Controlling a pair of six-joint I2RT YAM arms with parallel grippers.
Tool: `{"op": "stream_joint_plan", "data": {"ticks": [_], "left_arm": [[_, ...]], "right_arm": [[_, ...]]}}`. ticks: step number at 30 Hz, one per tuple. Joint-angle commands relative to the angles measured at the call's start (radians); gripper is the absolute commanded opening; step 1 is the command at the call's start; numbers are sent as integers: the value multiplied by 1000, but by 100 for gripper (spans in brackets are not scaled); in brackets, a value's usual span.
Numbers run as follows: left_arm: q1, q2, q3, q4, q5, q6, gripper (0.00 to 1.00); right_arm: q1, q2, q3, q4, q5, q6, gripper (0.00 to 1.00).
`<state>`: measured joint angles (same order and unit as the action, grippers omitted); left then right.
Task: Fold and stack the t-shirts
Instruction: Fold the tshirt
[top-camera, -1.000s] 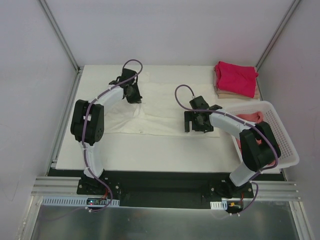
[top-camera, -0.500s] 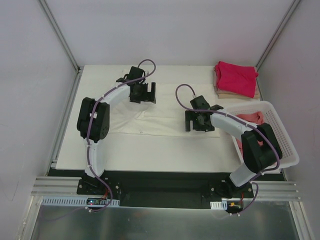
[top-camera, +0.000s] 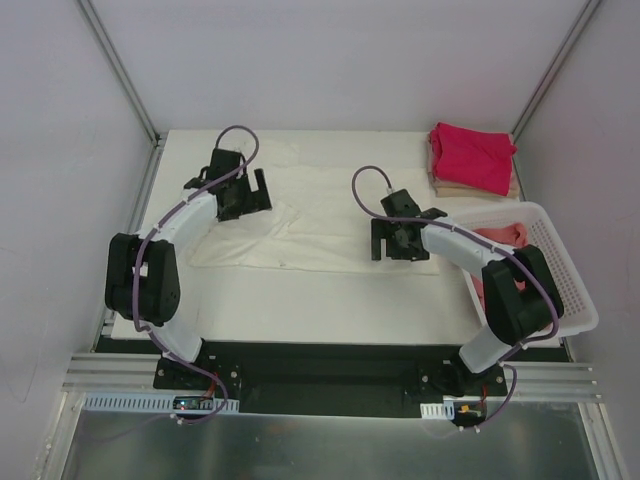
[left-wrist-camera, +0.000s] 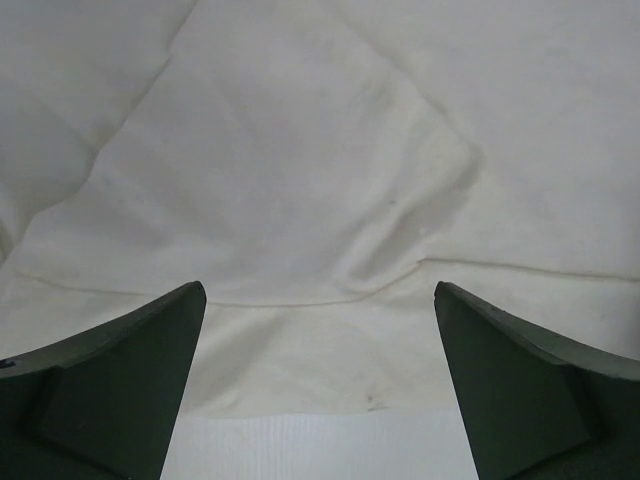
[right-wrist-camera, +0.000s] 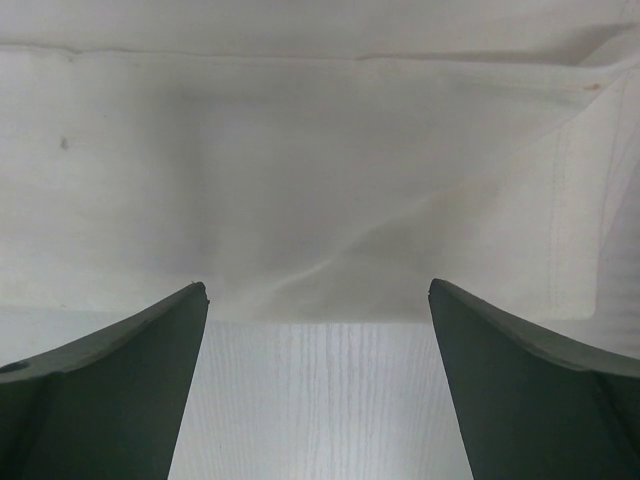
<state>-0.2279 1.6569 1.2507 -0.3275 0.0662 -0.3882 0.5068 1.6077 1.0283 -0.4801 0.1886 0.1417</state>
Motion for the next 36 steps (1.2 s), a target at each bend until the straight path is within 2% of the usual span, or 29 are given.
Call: {"op": "stream_joint_plan", "data": {"ticks": [1, 2, 9, 14, 22, 25, 27, 33, 36], "left_arm": [[35, -12, -184, 15, -14, -98, 99], [45, -16, -212, 33, -23, -104, 99], [156, -57, -436, 105, 38, -149, 99], [179, -147, -561, 105, 72, -185, 99], [180, -451, -749, -39, -14, -285, 99], [180, -540, -807, -105, -16, -359, 99], [180, -693, -867, -198, -60, -457, 99], [180, -975, -886, -317, -157, -528, 99], [179, -1042, -854, -335, -158, -529, 99]], "right_arm": [[-65, 9, -28, 47, -102, 16, 97], [-79, 5, -68, 67, -168, 19, 97], [-114, 1, -143, 107, -179, 30, 97], [-102, -44, -247, 118, -255, 73, 97], [-5, -262, -393, 49, -210, 119, 97], [59, -322, -435, 11, -152, 188, 97], [110, -377, -481, -9, -146, 246, 97], [173, -430, -502, -37, -120, 294, 97], [202, -468, -464, -52, -104, 294, 97]]}}
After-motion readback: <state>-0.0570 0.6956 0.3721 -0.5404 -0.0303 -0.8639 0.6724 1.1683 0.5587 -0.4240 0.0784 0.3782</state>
